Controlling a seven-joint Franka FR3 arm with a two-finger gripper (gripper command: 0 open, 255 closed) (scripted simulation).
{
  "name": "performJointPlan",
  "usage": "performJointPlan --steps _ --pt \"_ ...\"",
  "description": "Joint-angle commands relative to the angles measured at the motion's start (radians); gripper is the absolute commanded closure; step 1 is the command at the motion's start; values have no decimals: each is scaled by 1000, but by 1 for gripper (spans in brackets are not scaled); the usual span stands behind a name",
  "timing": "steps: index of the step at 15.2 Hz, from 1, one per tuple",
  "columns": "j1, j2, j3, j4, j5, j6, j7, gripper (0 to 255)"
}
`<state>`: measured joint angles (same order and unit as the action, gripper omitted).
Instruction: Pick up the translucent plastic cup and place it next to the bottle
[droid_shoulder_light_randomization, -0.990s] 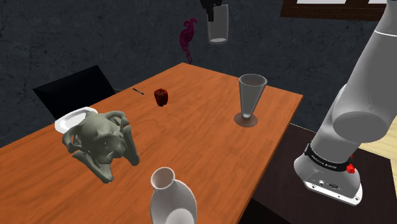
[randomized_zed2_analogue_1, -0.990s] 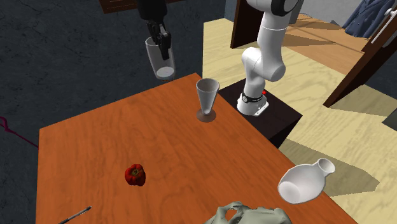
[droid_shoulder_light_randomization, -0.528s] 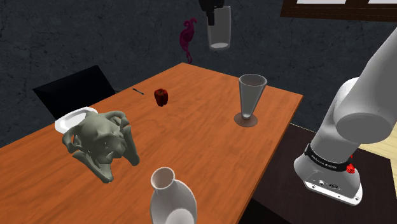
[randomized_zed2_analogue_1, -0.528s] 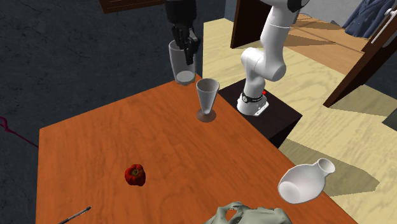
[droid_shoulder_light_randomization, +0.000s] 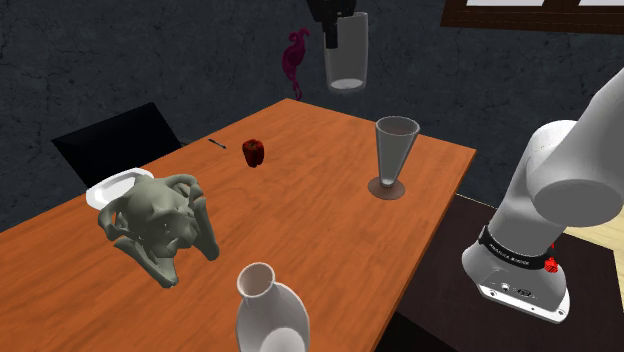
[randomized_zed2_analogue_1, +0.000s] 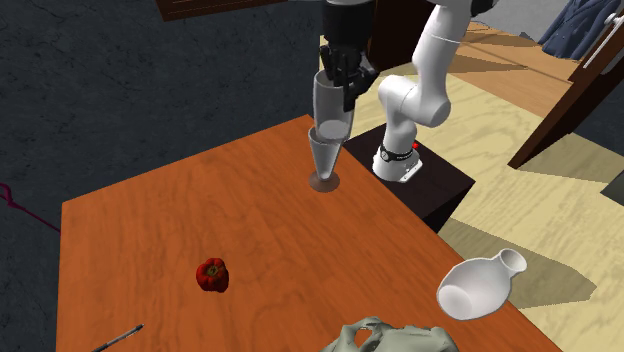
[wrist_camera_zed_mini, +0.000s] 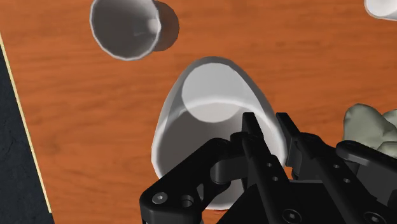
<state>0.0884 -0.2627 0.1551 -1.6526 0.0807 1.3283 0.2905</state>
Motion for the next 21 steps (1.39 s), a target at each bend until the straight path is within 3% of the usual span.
performJointPlan --steps 1,9,18,21 --pt "18 -31 30 -37 16 10 49 255" --pt "83 -90 153 -80 80 13 239 255" --pt "149 -74 317 -41 137 25 473 255" --pt "151 -94 315 -101 144 65 464 255"
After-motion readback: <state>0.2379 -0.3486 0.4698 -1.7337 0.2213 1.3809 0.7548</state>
